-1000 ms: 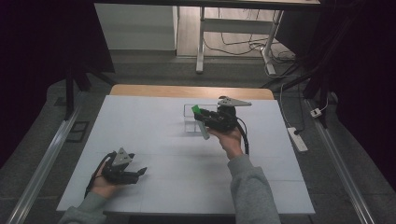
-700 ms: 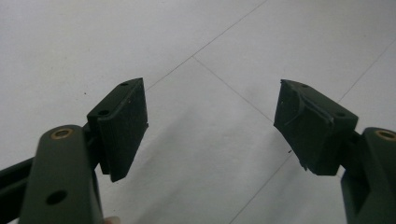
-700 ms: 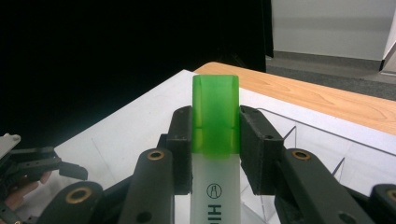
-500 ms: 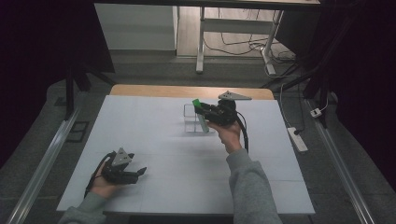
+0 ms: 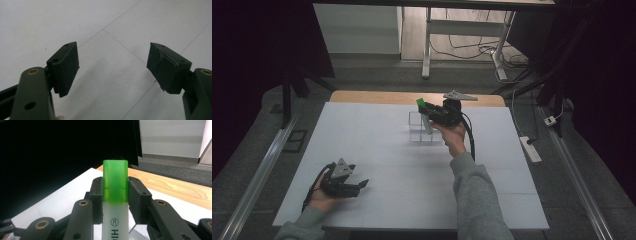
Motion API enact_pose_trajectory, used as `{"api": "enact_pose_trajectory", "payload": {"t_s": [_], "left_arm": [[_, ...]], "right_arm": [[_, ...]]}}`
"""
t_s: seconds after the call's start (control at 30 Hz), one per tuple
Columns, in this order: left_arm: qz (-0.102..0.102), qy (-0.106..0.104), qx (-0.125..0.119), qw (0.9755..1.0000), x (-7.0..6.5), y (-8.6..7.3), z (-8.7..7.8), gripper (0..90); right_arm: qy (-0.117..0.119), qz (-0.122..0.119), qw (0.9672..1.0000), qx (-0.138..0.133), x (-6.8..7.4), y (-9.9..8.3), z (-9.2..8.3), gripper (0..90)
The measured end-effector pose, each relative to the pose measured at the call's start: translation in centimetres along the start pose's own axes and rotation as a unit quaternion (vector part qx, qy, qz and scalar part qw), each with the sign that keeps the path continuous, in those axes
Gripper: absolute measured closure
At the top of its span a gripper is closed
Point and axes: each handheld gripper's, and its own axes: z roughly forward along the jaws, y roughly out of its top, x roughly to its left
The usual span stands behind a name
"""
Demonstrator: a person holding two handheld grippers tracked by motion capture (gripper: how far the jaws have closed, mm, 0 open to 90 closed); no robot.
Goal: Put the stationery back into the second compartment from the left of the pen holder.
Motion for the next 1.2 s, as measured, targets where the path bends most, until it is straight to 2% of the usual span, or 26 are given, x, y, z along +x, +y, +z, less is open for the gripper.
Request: {"api": "enact_pose_trajectory", "payload": {"t_s": [0.17, 0.47, 0.8, 1.07, 1.17, 1.2], "left_arm": [[0.0, 0.001, 0.0, 1.0, 0.0, 0.0, 0.0, 25.7], [0.001, 0.001, 0.0, 1.0, 0.0, 0.0, 0.0, 25.7], [0.001, 0.002, 0.003, 1.0, 0.0, -0.1, 0.0, 25.7], [-0.001, 0.001, 0.003, 1.0, 0.2, -0.2, -0.1, 25.7], [-0.001, 0.001, 0.004, 1.0, 0.2, -0.2, 0.0, 25.7], [-0.001, 0.002, 0.004, 1.0, 0.2, -0.2, 0.0, 25.7]], "right_arm": [[0.0, 0.012, 0.9999, -0.011, -0.5, -0.1, 0.7, 67.4], [-0.005, 0.011, 0.9997, -0.023, -1.2, 0.6, 1.2, 67.4], [-0.013, 0.021, 0.999, -0.037, -3.0, 0.9, 2.8, 67.4], [-0.018, 0.022, 0.9986, -0.044, -3.6, 1.2, 3.4, 67.3], [-0.024, 0.032, 0.9982, -0.046, -3.9, 0.9, 3.5, 66.7], [-0.03, 0.041, 0.9977, -0.044, -4.1, 0.7, 3.5, 61.4]]}}
